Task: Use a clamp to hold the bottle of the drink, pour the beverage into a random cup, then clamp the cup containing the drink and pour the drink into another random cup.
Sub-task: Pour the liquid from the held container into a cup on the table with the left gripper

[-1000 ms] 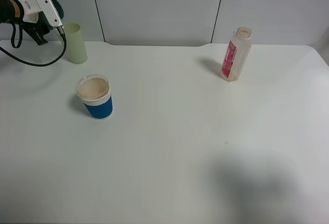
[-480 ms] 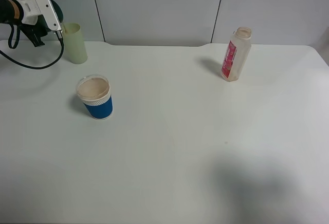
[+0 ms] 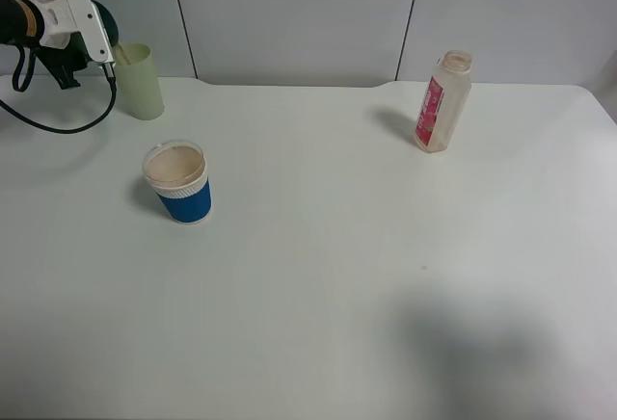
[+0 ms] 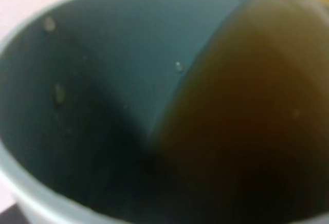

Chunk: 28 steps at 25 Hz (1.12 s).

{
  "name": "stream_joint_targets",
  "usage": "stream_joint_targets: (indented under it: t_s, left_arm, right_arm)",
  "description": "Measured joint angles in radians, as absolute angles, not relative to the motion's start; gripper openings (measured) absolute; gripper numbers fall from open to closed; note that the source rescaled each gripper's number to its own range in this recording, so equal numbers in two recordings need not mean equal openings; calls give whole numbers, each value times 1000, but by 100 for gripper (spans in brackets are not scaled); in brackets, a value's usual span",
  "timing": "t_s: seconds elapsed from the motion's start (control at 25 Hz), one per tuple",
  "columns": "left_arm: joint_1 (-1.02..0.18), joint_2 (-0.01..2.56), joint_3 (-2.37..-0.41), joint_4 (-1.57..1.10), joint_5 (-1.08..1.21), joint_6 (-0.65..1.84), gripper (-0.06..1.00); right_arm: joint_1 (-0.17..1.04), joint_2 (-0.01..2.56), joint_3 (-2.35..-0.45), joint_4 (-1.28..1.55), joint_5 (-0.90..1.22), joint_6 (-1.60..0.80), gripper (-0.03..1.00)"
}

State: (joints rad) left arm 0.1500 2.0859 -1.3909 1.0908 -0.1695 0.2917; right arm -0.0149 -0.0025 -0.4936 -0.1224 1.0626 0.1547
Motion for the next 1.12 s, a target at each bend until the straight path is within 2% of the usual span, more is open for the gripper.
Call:
stream_joint_targets:
  t_s: [1.12]
  left_arm:
    - [136, 2086, -1435, 1151, -122, 306, 0]
  right_arm:
    - [-15, -2, -494, -122, 1063, 155, 100]
